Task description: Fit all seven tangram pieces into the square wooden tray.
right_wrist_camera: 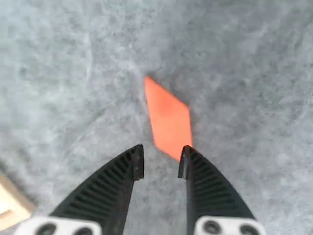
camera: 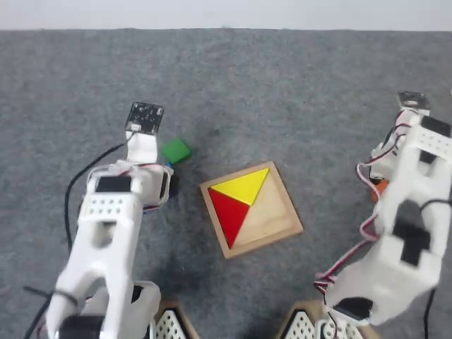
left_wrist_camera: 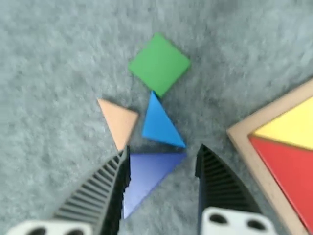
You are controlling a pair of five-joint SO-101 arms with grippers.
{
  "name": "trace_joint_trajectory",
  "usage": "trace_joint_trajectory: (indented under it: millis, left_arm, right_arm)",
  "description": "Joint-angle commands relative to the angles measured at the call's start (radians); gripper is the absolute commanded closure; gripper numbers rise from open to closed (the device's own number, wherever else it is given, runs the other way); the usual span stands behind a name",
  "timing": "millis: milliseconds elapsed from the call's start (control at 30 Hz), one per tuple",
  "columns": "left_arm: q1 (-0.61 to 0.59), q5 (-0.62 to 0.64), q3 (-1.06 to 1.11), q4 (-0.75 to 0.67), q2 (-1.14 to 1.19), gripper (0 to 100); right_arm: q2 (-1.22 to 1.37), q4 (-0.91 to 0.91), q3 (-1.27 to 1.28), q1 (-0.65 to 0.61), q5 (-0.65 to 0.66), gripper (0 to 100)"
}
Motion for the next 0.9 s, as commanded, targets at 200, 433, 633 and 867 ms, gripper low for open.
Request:
trace_joint_trajectory:
  millis: [200, 433, 633, 867]
  left_arm:
    - [-0.002, 0.014, 0.219, -0.212, -0.301, 79]
    - [0.002, 0.02, 0.255, -0.258, -0.301, 80]
    - [0.087, 0.014, 0.312, -0.299, -0.308, 80]
    - [0.08, 0.04, 0.28, -0.288, -0.302, 80]
  right_arm:
    - [-0.483, -0.251, 0.532, -0.104, -0.101, 88.1]
    - [-0.602, -0.297, 0.724, -0.157, -0.123, 88.1]
    - [-0.613, -0.352, 0.798, -0.151, -0.196, 88.1]
    - [-0.616, -0.45, 0.868, -0.147, -0.109, 88.1]
